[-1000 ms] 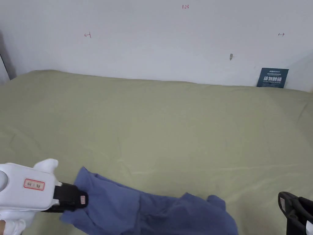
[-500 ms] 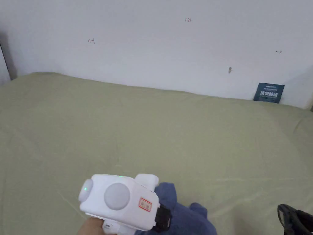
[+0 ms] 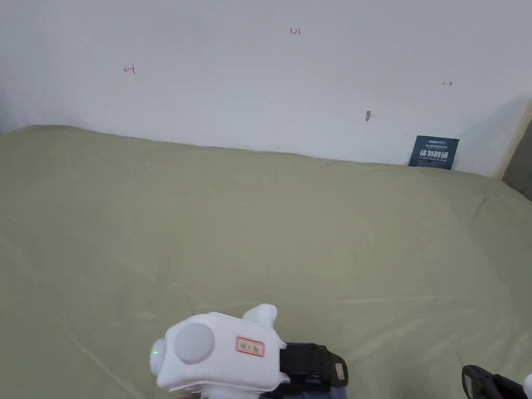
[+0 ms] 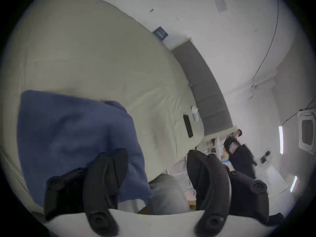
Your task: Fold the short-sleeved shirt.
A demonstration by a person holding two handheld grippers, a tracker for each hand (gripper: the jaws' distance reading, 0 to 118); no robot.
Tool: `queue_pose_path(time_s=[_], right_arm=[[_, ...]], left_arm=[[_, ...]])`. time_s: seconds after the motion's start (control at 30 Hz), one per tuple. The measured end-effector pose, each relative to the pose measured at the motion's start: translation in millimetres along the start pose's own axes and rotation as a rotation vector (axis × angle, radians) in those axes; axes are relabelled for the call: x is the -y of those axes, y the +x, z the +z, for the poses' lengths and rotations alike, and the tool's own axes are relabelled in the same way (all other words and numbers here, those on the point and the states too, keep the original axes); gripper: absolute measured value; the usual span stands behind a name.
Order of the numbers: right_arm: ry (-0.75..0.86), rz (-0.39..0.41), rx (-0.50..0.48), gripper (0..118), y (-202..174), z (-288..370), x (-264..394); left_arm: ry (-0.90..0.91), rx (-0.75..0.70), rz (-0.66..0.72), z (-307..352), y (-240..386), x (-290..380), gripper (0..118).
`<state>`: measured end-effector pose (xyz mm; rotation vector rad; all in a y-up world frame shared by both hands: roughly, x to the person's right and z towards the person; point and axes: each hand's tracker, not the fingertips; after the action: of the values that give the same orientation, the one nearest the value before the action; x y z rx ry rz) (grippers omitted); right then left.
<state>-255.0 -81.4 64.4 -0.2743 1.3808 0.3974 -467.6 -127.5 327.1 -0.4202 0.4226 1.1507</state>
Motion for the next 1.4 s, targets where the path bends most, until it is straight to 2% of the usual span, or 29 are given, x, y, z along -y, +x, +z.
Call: queue_pose_path(time_s=[0.1,0.17,0.23,0.27,0.33,0.4,0.57,0.67,0.7,0.87,1.03,1.1,1.13,1.2,1.23,1.27,1.33,1.37,1.4], right_arm=[[0.002,0.012,-0.013,0,-2,0,1],[0.0,0.016,-0.016,0,-2,-2,2],[0.001,0.009,-0.021,0,-3,-4,2],[0.003,-0.001,-0.025,0,-3,-4,3],[0.005,-0.019,-0.036,0,-3,-4,2],[0.008,-0.028,-0.041,0,-5,0,1],[0.039,-0.019,-0.047,0,-7,14,-3],[0.047,-0.028,-0.049,0,-3,16,-3],[0.048,-0.031,-0.051,0,-2,16,-3],[0.026,-0.044,-0.084,0,-6,0,-2],[-0.005,-0.076,-0.226,0,-22,-36,-5],[-0.019,-0.133,-0.352,0,-30,-58,-6],[-0.044,-0.174,-0.445,0,-34,-73,-5],[-0.09,-0.305,-0.65,0,-45,-105,3],[-0.132,-0.403,-0.797,0,-50,-125,11],[-0.204,-0.537,-0.955,0,-55,-148,22],[-0.348,-0.745,-1.143,0,-66,-189,46],[-0.385,-0.799,-1.131,0,-72,-205,57],[-0.424,-0.792,-1.082,0,-76,-217,65]], left_arm=[[0.072,-0.078,-0.017,27,-15,2,76],[0.123,-0.083,0.042,42,-30,6,65],[0.147,-0.057,0.073,43,-48,11,12],[0.158,-0.058,0.069,39,-51,15,3],[0.171,-0.056,0.076,30,-56,22,1],[0.151,0.026,0.151,10,-66,22,1],[0.098,0.146,0.192,-53,-64,45,1],[-0.001,0.069,0.195,-86,-60,67,1],[0.027,0.083,0.195,-88,-57,73,1],[0.034,0.15,0.2,-75,-40,86,1],[0.206,0.179,0.107,22,-35,44,1],[0.283,0.072,0.05,66,-45,26,1],[0.298,-0.017,0.024,85,-54,19,1],[0.327,-0.135,0.029,120,-75,11,1],[0.338,-0.165,0.05,135,-87,10,1],[0.339,-0.16,0.087,148,-98,9,1],[0.343,-0.155,0.124,160,-105,14,1],[0.343,-0.164,0.133,164,-110,17,1],[0.34,-0.172,0.133,165,-113,19,1]])
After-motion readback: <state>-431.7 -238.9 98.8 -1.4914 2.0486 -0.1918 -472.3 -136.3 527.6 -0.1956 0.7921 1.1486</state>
